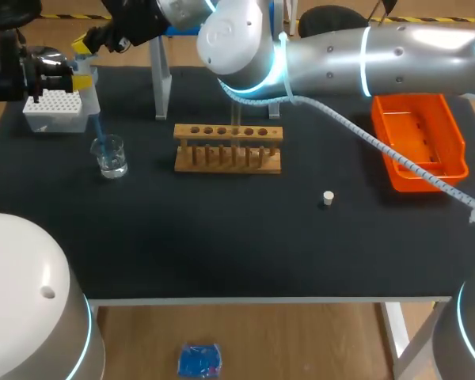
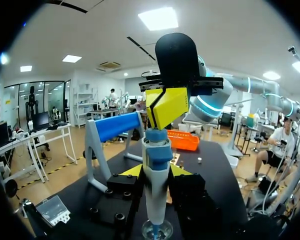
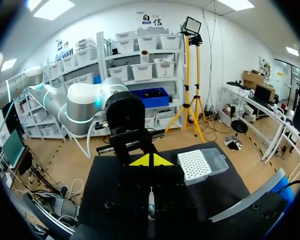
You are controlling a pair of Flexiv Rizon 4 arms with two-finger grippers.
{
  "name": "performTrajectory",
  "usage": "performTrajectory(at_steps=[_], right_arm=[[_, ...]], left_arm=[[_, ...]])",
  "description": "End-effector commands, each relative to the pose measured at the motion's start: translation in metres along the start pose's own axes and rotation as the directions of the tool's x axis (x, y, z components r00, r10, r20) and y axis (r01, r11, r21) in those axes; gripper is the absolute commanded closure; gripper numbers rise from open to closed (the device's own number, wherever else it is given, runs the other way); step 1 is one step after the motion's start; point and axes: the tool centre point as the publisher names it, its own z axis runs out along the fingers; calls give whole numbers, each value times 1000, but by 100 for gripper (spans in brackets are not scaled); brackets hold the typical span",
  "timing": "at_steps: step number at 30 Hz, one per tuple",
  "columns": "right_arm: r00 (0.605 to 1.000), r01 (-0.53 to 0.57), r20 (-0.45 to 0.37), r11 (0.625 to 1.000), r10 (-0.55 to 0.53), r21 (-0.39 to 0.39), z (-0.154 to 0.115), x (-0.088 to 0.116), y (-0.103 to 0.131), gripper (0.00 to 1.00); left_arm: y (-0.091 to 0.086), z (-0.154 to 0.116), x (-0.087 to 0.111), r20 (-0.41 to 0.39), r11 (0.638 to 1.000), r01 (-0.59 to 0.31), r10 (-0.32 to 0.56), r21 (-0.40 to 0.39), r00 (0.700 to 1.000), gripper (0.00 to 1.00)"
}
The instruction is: Invert the test tube, pick up the pipette, mount the tip to pipette, aspirate from beaker and dispense into the tube, eject the tip, return the pipette, and cap with the stopper.
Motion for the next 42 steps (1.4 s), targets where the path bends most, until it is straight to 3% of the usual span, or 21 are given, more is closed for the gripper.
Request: performTrajectory(at_steps=[1,16,18,20,21,22,33,42], right_arm=[[1000,-1,-3,1000,1,6,5,-1,-5,100],[999,33,9,999,-33,-7,-4,1,12,99],[999,42,10,999,-42,-9,-6,3,15,85],[999,50,11,999,-50,-12,-8,4,18,58],[998,55,13,998,-55,-13,-9,4,20,40],[998,62,19,998,-62,-13,-10,5,20,2],[995,91,41,995,-89,-34,-35,4,26,0],[976,209,87,975,-202,-76,-104,8,30,0]], left_arm=[[-5,0,-1,2,1000,0,0,0,1000,100],[-5,0,-1,2,1000,0,0,0,1000,100],[-5,0,-1,2,1000,0,0,0,1000,100],[-5,0,-1,2,1000,0,0,0,1000,100],[-5,0,-1,2,1000,0,0,0,1000,100],[-5,0,-1,2,1000,0,0,0,1000,100],[-5,0,-1,2,1000,0,0,0,1000,100],[-5,0,-1,2,1000,0,0,0,1000,100]])
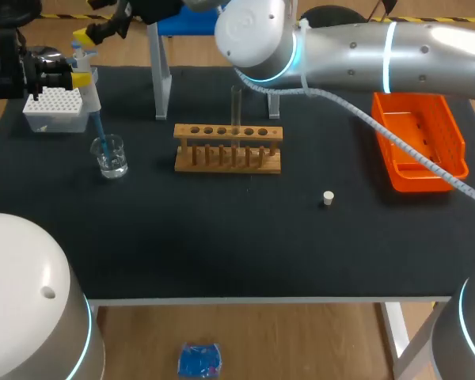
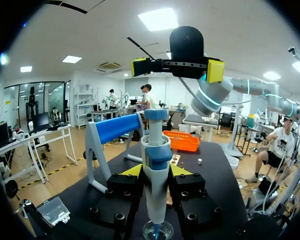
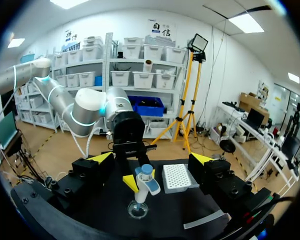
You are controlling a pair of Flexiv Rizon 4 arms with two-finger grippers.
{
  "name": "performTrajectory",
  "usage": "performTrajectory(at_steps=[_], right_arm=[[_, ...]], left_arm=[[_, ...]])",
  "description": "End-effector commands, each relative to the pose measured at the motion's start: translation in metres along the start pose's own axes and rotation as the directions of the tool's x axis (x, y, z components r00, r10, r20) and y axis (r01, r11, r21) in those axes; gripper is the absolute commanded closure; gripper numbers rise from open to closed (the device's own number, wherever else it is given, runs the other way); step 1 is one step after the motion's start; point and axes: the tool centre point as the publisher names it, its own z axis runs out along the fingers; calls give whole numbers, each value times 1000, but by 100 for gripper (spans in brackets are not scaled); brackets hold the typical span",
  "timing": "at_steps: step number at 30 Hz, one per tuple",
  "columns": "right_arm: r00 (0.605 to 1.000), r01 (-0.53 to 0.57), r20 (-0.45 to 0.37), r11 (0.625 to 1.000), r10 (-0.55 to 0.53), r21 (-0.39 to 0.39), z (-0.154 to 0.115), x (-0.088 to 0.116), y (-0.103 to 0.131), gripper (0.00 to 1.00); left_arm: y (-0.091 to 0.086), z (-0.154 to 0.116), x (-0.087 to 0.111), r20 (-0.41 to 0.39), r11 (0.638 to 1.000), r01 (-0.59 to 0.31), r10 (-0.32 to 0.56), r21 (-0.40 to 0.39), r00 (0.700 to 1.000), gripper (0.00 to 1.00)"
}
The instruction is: Invert the test tube, pick up the pipette, mount the tip to pipette, aspirate from beaker and dispense into the tube, eject the tip, return the pipette, and cap with the stopper.
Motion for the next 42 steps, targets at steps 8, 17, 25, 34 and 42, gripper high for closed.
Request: performTrajectory(at_steps=[8,17,25,34,42], right_arm=[[987,147,67,989,-146,2,-153,10,-31,0],[974,148,170,989,-150,24,-261,11,-83,0],[968,102,228,995,-103,18,-319,28,-139,0],[967,63,247,998,-60,-5,-344,39,-211,0],[975,86,209,996,-78,-33,-328,35,-251,0]], left_arm=[[-1,0,1,0,1000,1,-1,-3,1000,100],[-1,0,1,0,1000,1,-1,-3,1000,100],[-1,0,1,0,1000,1,-1,-3,1000,100],[-1,0,1,0,1000,1,-1,-3,1000,100],[-1,0,1,0,1000,1,-1,-3,1000,100]])
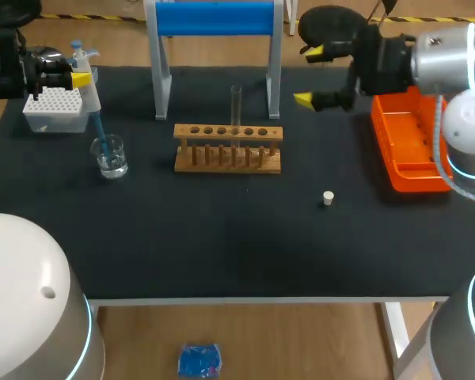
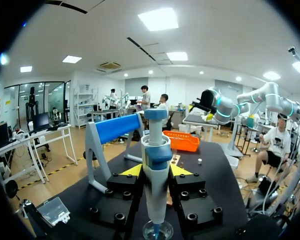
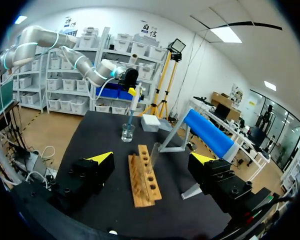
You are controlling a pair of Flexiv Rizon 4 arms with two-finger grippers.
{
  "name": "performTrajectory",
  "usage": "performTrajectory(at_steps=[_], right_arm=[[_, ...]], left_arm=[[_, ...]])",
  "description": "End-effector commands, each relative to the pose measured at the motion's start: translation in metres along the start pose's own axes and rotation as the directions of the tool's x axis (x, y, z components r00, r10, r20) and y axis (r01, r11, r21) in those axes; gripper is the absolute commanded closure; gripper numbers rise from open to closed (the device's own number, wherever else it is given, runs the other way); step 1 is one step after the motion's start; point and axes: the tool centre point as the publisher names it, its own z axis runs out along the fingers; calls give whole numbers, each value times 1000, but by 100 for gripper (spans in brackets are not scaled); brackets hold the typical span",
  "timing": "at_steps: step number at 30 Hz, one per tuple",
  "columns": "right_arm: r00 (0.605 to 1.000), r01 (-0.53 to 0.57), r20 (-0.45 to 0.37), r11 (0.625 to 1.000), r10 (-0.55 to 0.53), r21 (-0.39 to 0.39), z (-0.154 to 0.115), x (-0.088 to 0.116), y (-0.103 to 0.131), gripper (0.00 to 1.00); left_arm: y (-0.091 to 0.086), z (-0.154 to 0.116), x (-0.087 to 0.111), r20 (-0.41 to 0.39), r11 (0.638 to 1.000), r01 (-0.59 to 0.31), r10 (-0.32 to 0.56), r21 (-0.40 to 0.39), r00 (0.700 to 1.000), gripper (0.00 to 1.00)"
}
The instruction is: Invert the test tube, pick up the pipette, mount the tip to pipette, aspirate from beaker and dispense into the tube, eject the tip, return the pipette, and cap with the stopper.
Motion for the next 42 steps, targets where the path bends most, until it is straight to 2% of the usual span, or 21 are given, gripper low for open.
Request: performTrajectory(at_steps=[1,10,21,30,42], right_arm=[[1000,14,-17,997,-15,-78,-9,1,-24,0],[998,-4,-60,990,-5,-141,32,-1,-47,0],[996,-22,-93,989,8,-149,69,3,-53,0],[996,-37,-86,992,26,-118,77,4,-50,0],[996,-42,-89,992,31,-121,77,4,-50,0]], left_arm=[[-1,0,0,0,1000,1,-1,-3,1000,100],[-1,0,0,0,1000,1,-1,-3,1000,100],[-1,0,0,0,1000,1,-1,-3,1000,100],[-1,0,0,0,1000,1,-1,-3,1000,100],[-1,0,0,0,1000,1,-1,-3,1000,100]])
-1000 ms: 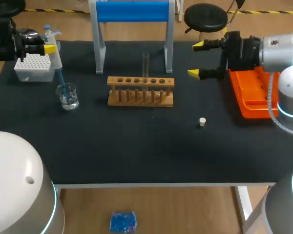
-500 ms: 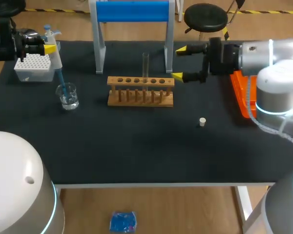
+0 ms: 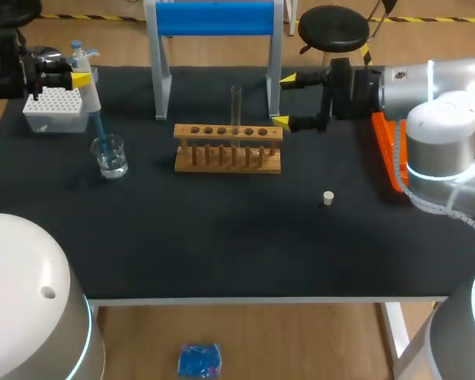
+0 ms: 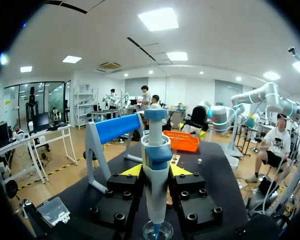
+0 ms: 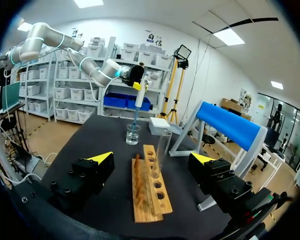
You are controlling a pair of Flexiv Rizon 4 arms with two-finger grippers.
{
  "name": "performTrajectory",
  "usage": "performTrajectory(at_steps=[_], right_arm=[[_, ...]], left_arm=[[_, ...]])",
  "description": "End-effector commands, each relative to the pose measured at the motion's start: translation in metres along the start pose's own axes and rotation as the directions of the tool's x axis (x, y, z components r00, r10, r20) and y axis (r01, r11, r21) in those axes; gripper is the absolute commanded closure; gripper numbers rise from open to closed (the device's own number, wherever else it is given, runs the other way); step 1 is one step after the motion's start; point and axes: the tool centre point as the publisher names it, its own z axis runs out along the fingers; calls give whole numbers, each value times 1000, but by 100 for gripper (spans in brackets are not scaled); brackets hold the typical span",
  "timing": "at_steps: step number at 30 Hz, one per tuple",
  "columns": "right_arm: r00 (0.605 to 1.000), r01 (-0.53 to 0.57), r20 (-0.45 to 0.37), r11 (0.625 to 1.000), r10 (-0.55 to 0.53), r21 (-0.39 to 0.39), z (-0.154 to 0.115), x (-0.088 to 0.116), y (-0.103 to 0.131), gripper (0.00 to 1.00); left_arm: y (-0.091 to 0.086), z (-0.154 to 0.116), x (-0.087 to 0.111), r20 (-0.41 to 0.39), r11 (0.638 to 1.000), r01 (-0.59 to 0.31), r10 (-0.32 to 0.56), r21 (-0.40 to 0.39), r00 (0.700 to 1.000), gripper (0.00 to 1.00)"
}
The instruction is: Invert the test tube, pick up the pipette, mount the tip to pipette, aspirate from beaker and dispense into the tube, eject the tip, return the pipette, and cap with the stopper.
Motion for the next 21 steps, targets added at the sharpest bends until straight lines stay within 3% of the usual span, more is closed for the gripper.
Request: performTrajectory(at_steps=[1,16,21], right_arm=[[1000,1,2,1000,-1,-2,0,0,-1,0],[1000,1,2,1000,-1,-2,0,0,-1,0],[1000,1,2,1000,-1,-2,0,0,-1,0]], left_arm=[[-1,0,0,0,1000,1,-1,-3,1000,100],[-1,0,0,0,1000,1,-1,-3,1000,100],[-9,-2,7,14,1000,-14,14,3,1000,100]])
